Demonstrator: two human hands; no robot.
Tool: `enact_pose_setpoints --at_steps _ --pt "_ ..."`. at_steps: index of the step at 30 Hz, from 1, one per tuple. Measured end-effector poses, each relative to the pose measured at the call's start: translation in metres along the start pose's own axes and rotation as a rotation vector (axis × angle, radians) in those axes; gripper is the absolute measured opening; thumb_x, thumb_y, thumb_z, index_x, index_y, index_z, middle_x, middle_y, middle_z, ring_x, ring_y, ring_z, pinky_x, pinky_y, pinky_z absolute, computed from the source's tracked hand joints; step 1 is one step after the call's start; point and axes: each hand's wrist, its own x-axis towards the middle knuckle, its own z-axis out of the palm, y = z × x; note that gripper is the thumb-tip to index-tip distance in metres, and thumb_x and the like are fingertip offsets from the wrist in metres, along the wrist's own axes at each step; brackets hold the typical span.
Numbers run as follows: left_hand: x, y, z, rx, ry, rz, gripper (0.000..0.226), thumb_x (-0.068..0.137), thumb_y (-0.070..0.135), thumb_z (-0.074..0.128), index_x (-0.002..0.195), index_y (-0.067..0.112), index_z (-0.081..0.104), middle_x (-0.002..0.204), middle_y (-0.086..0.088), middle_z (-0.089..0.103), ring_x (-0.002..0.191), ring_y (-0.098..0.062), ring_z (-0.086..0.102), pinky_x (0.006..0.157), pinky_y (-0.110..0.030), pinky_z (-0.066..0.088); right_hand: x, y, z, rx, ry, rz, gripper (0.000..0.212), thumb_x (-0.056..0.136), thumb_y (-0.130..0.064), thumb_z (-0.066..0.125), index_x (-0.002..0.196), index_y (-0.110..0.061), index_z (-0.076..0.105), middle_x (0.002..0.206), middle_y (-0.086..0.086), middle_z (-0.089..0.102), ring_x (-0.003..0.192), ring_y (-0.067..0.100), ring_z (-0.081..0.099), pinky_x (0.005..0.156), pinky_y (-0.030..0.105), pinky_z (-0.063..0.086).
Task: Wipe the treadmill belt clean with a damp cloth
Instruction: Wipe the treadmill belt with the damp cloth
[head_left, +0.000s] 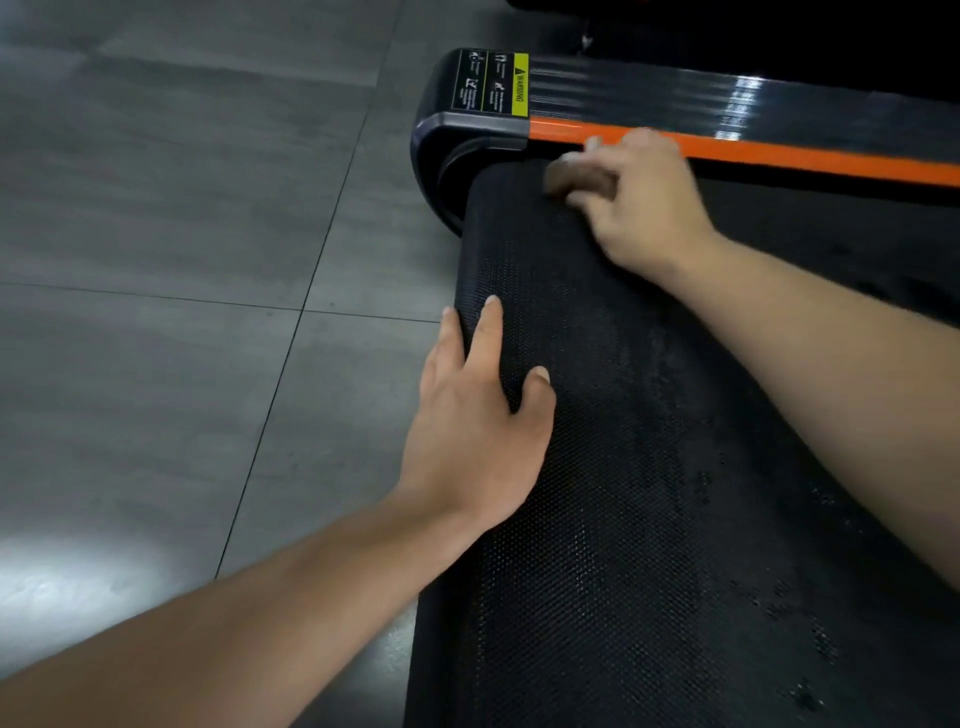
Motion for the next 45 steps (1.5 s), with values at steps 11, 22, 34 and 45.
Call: enact_pose_setpoints --at_steps 11,22,34,45 --pt "-0.001 0.002 0.0 -0.003 0.007 -0.015 0.069 0.104 0.046 0.045 0.162 0.044 0.008 0.173 0.011 -0.002 0.158 -0.01 0.003 0.119 -0.031 0.016 -0.023 0.015 -0.019 0.012 -0.013 0.04 0.027 0.091 -0.034 0.065 0.117 -0.034 0.072 0.104 0.005 0.064 0.102 0.024 0.059 0.092 0.036 0.047" --pt "-0.001 -0.001 -0.002 -0.169 -0.008 -0.043 0.059 0.107 0.029 0.032 0.162 0.046 0.016 0.172 0.018 0.001 0.155 0.003 -0.004 0.118 -0.024 0.001 -0.068 0.01 -0.026 0.084 -0.052 0.002 0.029 0.092 -0.026 0.067 0.119 -0.039 0.07 0.107 0.005 0.06 0.106 0.028 0.055 0.094 0.029 0.039" --pt "-0.012 -0.008 -0.007 -0.259 0.013 -0.06 0.054 0.11 0.034 0.033 0.163 0.039 0.022 0.17 0.018 0.015 0.154 0.005 0.007 0.126 -0.026 0.004 -0.079 -0.016 -0.023 0.093 0.011 0.094 0.031 0.093 -0.027 0.063 0.121 -0.038 0.069 0.107 0.004 0.06 0.107 0.03 0.055 0.095 0.032 0.039" --pt "-0.068 -0.018 0.001 -0.12 -0.028 -0.014 0.061 0.109 0.03 0.033 0.164 0.04 0.008 0.171 0.019 -0.005 0.15 0.012 -0.01 0.115 -0.017 0.0 -0.109 -0.026 -0.037 0.165 -0.021 0.055 0.03 0.092 -0.023 0.067 0.119 -0.038 0.071 0.103 0.002 0.056 0.107 0.025 0.053 0.096 0.034 0.042"
